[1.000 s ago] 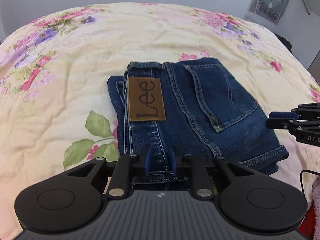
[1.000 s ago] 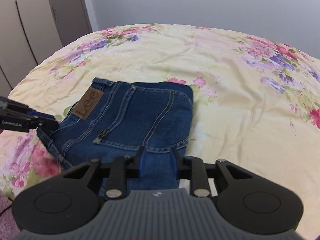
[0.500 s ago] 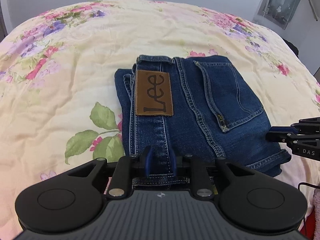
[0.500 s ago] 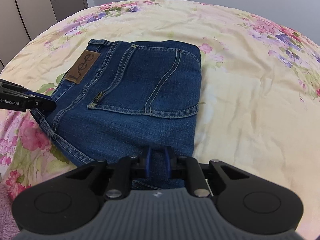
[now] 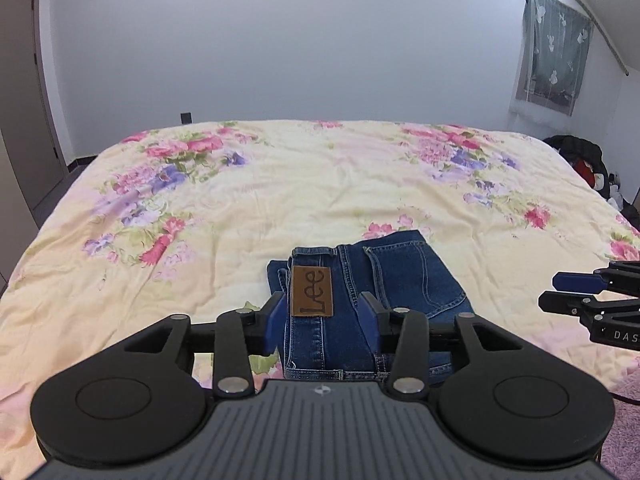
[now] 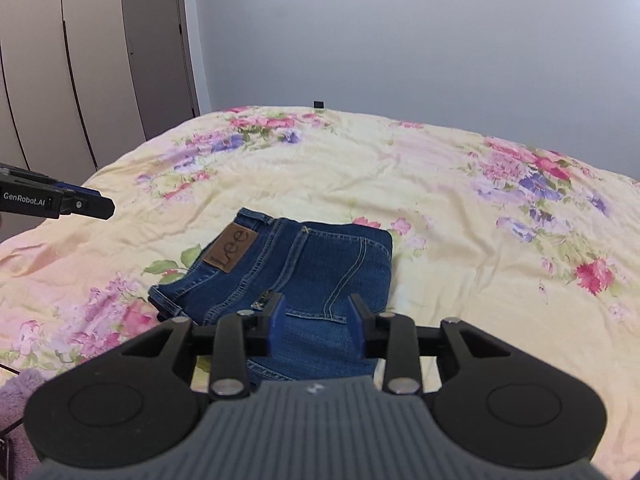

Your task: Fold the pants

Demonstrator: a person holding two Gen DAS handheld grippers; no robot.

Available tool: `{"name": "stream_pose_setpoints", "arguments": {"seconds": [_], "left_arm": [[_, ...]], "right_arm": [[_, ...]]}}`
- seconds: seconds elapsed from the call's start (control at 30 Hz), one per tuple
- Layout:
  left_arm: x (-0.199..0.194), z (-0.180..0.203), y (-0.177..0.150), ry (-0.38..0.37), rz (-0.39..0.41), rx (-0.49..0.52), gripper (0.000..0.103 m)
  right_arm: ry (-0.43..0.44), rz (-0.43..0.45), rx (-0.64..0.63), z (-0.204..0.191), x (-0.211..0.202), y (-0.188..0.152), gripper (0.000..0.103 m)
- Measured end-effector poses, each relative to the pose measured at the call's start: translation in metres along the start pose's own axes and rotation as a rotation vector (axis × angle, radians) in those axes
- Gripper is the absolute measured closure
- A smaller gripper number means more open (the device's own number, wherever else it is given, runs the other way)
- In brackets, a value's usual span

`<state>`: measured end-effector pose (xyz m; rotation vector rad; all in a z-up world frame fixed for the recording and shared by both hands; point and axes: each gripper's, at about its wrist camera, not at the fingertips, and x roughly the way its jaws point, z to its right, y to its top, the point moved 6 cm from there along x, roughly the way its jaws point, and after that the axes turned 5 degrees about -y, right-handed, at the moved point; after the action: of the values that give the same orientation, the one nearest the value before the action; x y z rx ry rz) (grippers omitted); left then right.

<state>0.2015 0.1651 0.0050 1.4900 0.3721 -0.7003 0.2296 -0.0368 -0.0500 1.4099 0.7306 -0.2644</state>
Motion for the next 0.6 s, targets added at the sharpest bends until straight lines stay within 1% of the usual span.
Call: {"name": "stream_pose_setpoints", "arguments": {"seconds": [0.03, 0.07, 0.1, 0.17, 0.23, 0.3, 0.37, 0.43, 0.5, 0.57, 0.6], "left_arm": [[-0.008, 0.004, -0.002, 0.006, 0.013, -0.003, 0.042], [-0.016, 0.008, -0.004, 0.016, 0.028, -0.007, 0.04], [-0.023, 0.011, -0.007, 0.028, 0.044, -0.013, 0.035], [-0.036, 0.017, -0.014, 0.048, 0.072, -0.018, 0.03], [-0.047, 0.022, -0.023, 0.083, 0.106, -0.021, 0.022], [-0.054, 0.026, -0.032, 0.118, 0.136, -0.028, 0.02], [-0.058, 0.028, -0.043, 0.149, 0.148, -0.052, 0.019], [-0.058, 0.028, -0.053, 0.177, 0.164, -0.086, 0.018], [-0.056, 0.029, -0.064, 0.212, 0.171, -0.104, 0.013], [-0.05, 0.028, -0.074, 0.24, 0.16, -0.121, 0.012], [-0.047, 0.027, -0.08, 0.241, 0.153, -0.132, 0.012]], "right_arm": [[0.0, 0.015, 0.001, -0.003, -0.01, -0.001, 0.07], [-0.001, 0.029, -0.001, -0.006, -0.018, -0.004, 0.069], [-0.005, 0.044, -0.005, -0.008, -0.027, -0.007, 0.068], [-0.019, 0.068, -0.006, -0.014, -0.041, -0.013, 0.064], [-0.022, 0.086, 0.017, -0.019, -0.053, -0.022, 0.058], [-0.02, 0.106, 0.051, -0.022, -0.063, -0.032, 0.054], [-0.032, 0.125, 0.066, -0.026, -0.069, -0.042, 0.049], [-0.053, 0.138, 0.077, -0.029, -0.072, -0.052, 0.042], [-0.077, 0.137, 0.11, -0.03, -0.072, -0.063, 0.037], [-0.083, 0.122, 0.153, -0.03, -0.068, -0.074, 0.034], [-0.085, 0.112, 0.171, -0.029, -0.064, -0.08, 0.032]]}}
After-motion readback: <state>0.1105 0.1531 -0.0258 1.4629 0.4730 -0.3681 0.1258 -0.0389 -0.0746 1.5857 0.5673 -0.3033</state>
